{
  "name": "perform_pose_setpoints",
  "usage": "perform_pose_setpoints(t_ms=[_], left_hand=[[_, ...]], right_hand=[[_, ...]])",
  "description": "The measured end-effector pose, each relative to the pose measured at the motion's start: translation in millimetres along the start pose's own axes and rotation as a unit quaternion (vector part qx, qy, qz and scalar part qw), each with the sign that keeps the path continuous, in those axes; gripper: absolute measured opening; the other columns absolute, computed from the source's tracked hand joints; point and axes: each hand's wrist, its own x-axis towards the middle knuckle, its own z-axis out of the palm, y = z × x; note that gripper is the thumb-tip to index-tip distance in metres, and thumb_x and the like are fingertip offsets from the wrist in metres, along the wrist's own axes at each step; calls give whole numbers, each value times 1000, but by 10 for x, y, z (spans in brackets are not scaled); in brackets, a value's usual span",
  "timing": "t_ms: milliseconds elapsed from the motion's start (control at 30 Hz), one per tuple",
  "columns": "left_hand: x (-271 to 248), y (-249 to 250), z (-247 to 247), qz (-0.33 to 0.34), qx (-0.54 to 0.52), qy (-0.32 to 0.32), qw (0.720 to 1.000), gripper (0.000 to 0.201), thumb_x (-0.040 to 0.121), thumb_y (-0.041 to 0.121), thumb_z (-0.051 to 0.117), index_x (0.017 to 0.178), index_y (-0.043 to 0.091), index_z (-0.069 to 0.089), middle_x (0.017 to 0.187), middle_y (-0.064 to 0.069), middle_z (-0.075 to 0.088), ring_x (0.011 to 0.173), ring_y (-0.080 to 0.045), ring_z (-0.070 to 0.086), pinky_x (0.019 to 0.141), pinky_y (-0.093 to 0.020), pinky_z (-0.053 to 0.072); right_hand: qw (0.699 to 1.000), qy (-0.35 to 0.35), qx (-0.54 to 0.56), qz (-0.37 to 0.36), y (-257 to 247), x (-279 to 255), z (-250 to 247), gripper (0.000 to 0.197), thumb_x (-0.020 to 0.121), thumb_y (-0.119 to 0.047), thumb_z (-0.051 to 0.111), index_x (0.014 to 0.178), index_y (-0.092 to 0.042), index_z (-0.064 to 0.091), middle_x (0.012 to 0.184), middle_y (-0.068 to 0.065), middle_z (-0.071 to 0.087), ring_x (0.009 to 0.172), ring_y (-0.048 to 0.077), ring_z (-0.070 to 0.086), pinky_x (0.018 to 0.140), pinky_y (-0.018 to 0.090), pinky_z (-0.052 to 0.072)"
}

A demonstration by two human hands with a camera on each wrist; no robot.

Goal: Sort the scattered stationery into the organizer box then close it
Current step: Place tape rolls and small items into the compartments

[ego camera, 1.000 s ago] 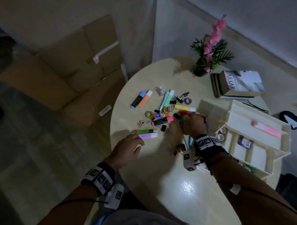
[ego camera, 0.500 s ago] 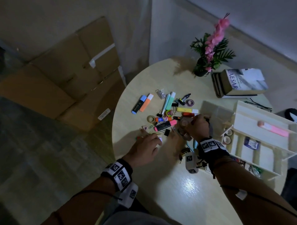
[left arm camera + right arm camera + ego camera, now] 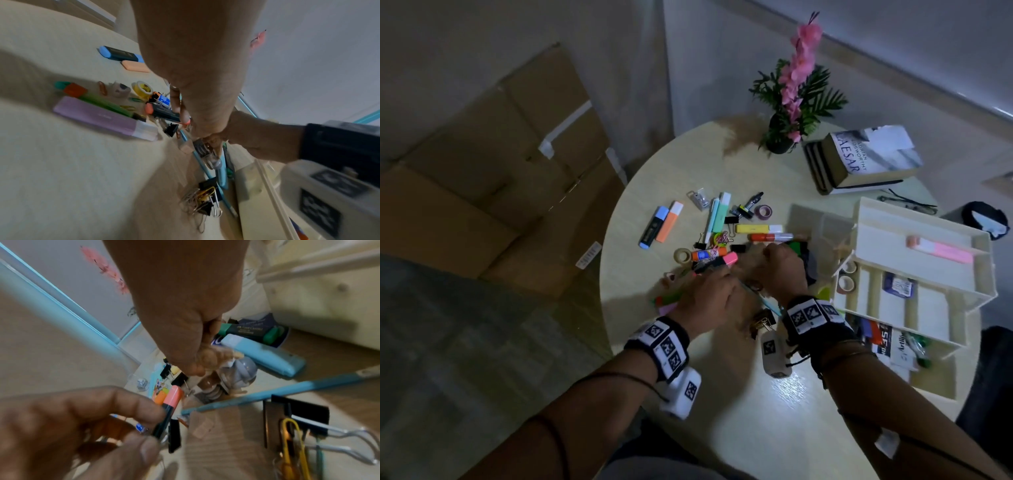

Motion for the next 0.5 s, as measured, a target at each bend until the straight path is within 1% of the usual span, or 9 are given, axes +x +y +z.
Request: perform_pose_setpoints(t_ms=[33,100,167,233,267,333,400,433,500], left_hand=[[79,37,-10,-2,11,2,1000,33,95,27,37,98,13,66,111,-8,62,100,-26,57,82,-44,51],[245,113,3,3,39,1,999,23,94,16,52,112,13,67,126,-9,61,113,-29,55,91,-44,50],[404,176,64,25,67,-30,997,32,89,8,62,121,13,64,139,-10,56,120,-32,53,95,-45,48],[539,223,146,51,95,-62,992,43,86,8,67,128,13,60,144,-9,53,126,-32,51,102,-48,48],[596,245,187,58,109,-72,990,46,86,9,68,130,15,59,143,-7,54,126,-31,50,103,-49,47],[691,269,273,60,136,-78,986,39,90,15,65,128,19,58,132,-3,61,121,-29,53,100,-48,45],[752,270,337,58,151,-81,983,33,95,23,64,128,23,59,124,-2,66,116,-28,58,95,-45,46],[776,257,374,58,156,-83,982,35,95,25,66,130,23,60,123,-2,67,113,-28,60,93,-43,47],[815,242,420,71,177,-85,978,37,94,22,68,130,24,61,120,-3,68,109,-28,63,87,-41,49]], right_hand=[[1000,4,12,0,4,-42,-75,22,89,-25,62,88,-4,69,88,18,72,85,39,70,70,37,52],[996,49,72,-2,51,-180,-217,13,90,-11,65,81,-3,67,80,18,70,76,38,68,64,35,49],[984,103,146,-1,144,-405,-388,9,94,-16,69,93,-8,66,82,7,69,73,26,66,63,33,52],[970,123,207,17,241,-706,-581,19,94,-24,75,106,-16,62,86,-6,67,73,10,63,61,22,47],[963,129,235,40,314,-859,-641,25,93,-25,77,110,-19,59,88,-10,65,75,3,62,62,16,44],[943,157,282,78,434,-1194,-754,38,94,-24,77,122,-19,52,90,-13,64,76,-6,62,61,12,43],[926,191,313,85,601,-1491,-756,45,95,-18,75,130,-15,47,90,-13,68,74,-6,67,59,6,44],[922,196,321,89,696,-1625,-733,42,95,-17,74,129,-15,48,92,-12,70,79,-6,68,61,4,44],[919,198,324,107,887,-1850,-667,32,95,-23,74,122,-19,56,96,-8,72,85,1,70,69,9,49]])
